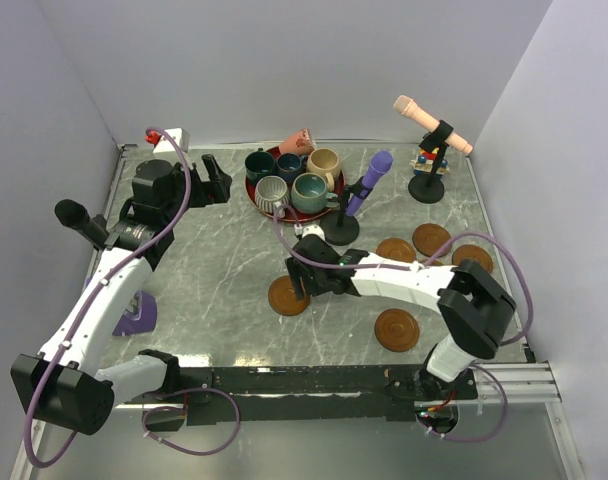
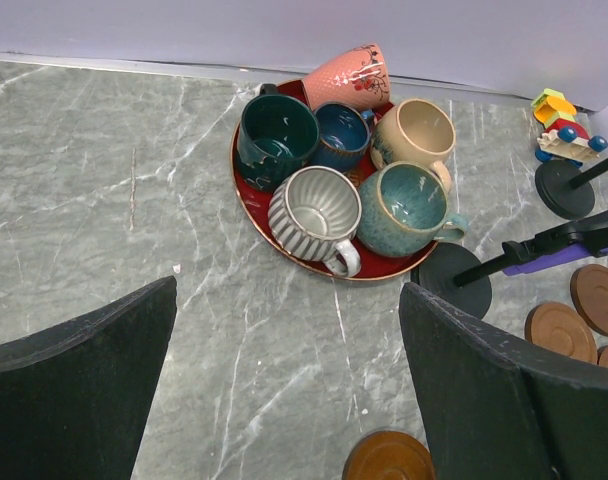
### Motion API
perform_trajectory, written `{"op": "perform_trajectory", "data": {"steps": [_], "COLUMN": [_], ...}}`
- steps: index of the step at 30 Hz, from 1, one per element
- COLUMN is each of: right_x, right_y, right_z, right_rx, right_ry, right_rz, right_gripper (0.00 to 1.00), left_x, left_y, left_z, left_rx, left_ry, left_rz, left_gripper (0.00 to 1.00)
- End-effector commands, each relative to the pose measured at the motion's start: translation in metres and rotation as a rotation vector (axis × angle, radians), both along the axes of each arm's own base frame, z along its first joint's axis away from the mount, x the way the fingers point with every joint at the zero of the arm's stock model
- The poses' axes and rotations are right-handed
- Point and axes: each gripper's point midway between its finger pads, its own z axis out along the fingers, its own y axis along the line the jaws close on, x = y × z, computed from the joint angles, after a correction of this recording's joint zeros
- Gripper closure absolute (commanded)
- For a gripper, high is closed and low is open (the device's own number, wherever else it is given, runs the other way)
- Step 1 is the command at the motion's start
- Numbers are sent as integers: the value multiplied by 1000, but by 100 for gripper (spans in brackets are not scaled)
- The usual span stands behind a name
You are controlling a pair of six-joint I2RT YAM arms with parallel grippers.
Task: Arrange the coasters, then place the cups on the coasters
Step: Move the coaster to the center of the board.
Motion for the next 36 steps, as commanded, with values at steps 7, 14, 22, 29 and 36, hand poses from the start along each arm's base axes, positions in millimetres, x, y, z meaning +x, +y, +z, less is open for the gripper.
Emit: {"op": "perform_trajectory", "data": {"steps": [7,14,22,29,36], "right_x": [11,4,2,20,51], "right_y": [22,35,63,72,69], "right_z": [-27,-37,-38,-42,-39], "right_rx": [-16,29,119,82,33], "right_ry": [51,103,149,115,1], "right_rz": [21,29,56,1,-92], "right_gripper": [22,30,43,48,51], "left_x": [3,2,3,4,4], "left_y": [-4,-4,-4,-5,-5], "left_z": [10,11,9,9,8], "left_rx": [-21,-25,-23,-22,-21], "left_ry": [-35,-37,-33,-32,-30], "left_rz": [-11,-11,-11,-11,-11], "left_gripper": [3,3,3,3,4]}}
